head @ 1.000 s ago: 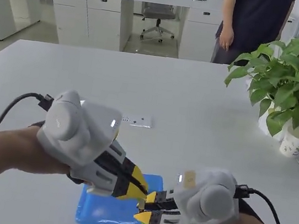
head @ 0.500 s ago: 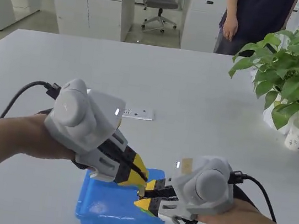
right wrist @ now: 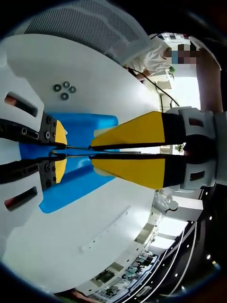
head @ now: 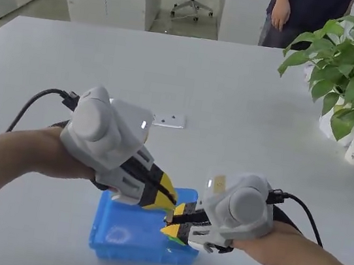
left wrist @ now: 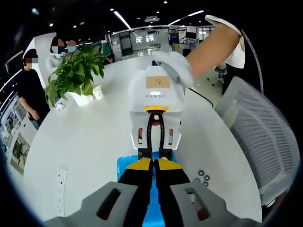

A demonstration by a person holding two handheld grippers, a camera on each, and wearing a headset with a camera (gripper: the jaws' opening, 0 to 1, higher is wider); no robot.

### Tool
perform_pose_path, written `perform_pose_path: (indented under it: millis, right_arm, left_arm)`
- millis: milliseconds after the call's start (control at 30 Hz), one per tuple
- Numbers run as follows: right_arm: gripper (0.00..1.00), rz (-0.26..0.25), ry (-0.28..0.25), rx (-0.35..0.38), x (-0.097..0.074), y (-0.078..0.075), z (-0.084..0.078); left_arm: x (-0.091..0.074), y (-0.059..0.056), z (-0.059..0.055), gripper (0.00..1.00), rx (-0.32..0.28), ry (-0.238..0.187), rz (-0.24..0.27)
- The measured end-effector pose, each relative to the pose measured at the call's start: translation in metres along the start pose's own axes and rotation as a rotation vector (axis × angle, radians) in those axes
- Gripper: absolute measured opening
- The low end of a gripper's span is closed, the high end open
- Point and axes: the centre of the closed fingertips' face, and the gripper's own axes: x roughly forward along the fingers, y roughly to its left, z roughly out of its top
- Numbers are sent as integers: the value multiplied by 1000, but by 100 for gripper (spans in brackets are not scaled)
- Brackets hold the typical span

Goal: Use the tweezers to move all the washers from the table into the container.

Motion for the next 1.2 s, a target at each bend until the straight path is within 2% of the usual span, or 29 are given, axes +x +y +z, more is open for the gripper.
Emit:
perform_pose_path:
  millis: [300, 667, 1200]
  right_arm:
    - [10, 20, 27, -8, 5, 0, -8]
    - [10, 31, 44, -15, 8, 0, -12]
    - [11, 21, 35, -20, 3, -1, -7]
  left_arm:
    - [6, 1, -7, 6, -12, 4, -3]
    - [10, 1, -9, 6, -20, 4, -8]
    - [6, 1, -3, 6, -20, -5, -7]
